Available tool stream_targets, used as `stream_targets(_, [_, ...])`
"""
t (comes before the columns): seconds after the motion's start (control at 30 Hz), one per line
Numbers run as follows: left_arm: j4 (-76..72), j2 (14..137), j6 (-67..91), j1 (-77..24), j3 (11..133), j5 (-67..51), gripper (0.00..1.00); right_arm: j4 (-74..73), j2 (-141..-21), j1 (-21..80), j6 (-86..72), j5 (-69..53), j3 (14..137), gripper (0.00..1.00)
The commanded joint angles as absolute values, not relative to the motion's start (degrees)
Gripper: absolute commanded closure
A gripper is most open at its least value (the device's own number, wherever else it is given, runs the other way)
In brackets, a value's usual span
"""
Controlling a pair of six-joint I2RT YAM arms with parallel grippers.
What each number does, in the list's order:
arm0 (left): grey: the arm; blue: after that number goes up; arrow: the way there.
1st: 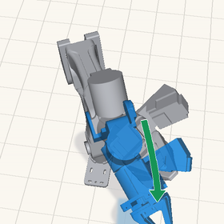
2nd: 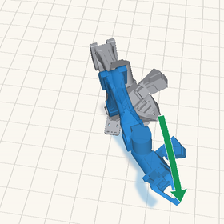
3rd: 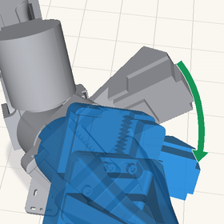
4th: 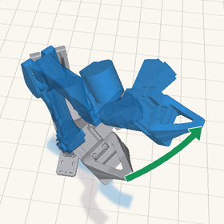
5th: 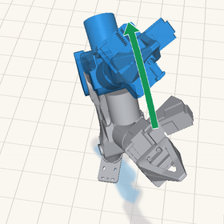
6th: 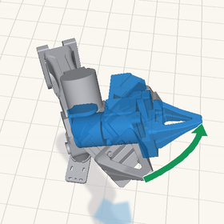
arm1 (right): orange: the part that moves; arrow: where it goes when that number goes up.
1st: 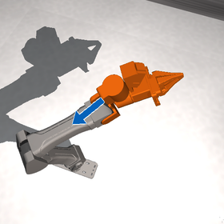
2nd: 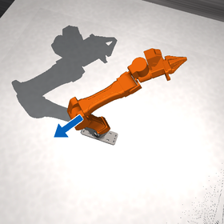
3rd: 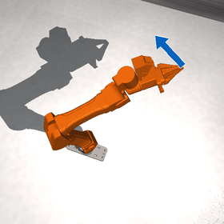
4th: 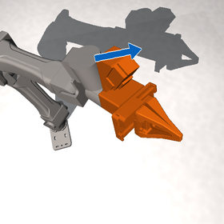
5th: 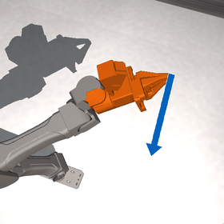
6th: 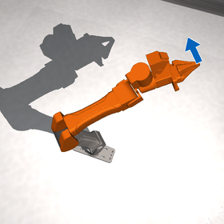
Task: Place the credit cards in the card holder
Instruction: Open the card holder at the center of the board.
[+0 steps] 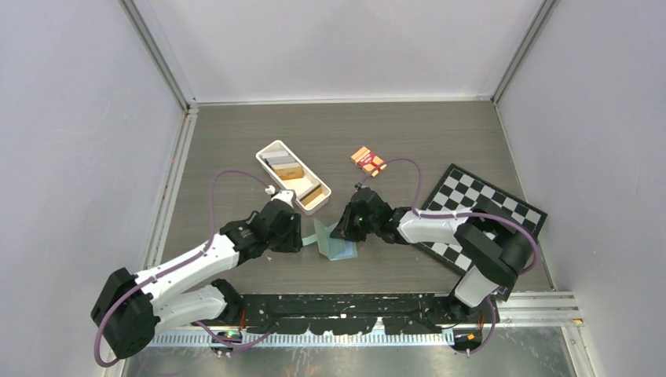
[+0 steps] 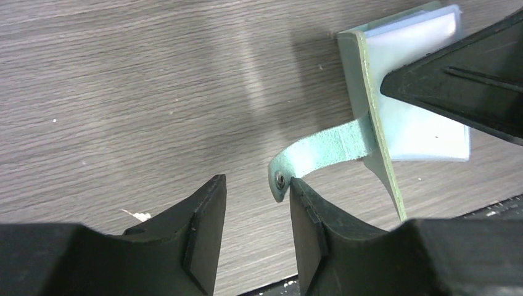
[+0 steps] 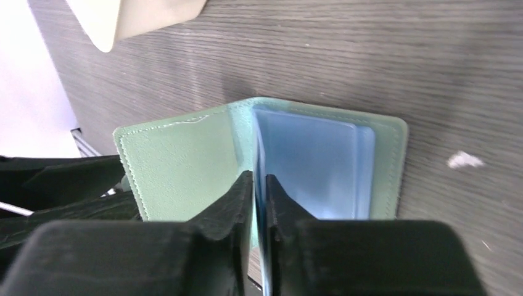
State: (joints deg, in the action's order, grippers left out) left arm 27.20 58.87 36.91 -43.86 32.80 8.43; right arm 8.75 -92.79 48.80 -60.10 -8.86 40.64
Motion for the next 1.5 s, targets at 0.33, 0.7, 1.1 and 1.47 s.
stream_targets(0.33, [25.1,59.3,36.4,-43.6,41.7,-3.1,0.42,-37.9,-84.2,49.2,-38.3,10.0,57.7,1.0])
stream_targets(0.7, [19.2,60.6,37.5,-43.0,38.7,-7.1,0.41,-45.2,-96.5,52.1,-39.1,13.0,67.4,0.99])
stream_targets(1.1, [14.3,60.4,39.0,-41.3,33.5,-8.7,0.41,-44.1,-102.0,57.2,-46.0,14.8,72.2,0.68])
stream_targets(1.47, [7.4,63.0,41.5,-40.7,29.7,-10.8,0.42,-35.3,-97.2,57.3,-49.6,9.6,66.1,0.53])
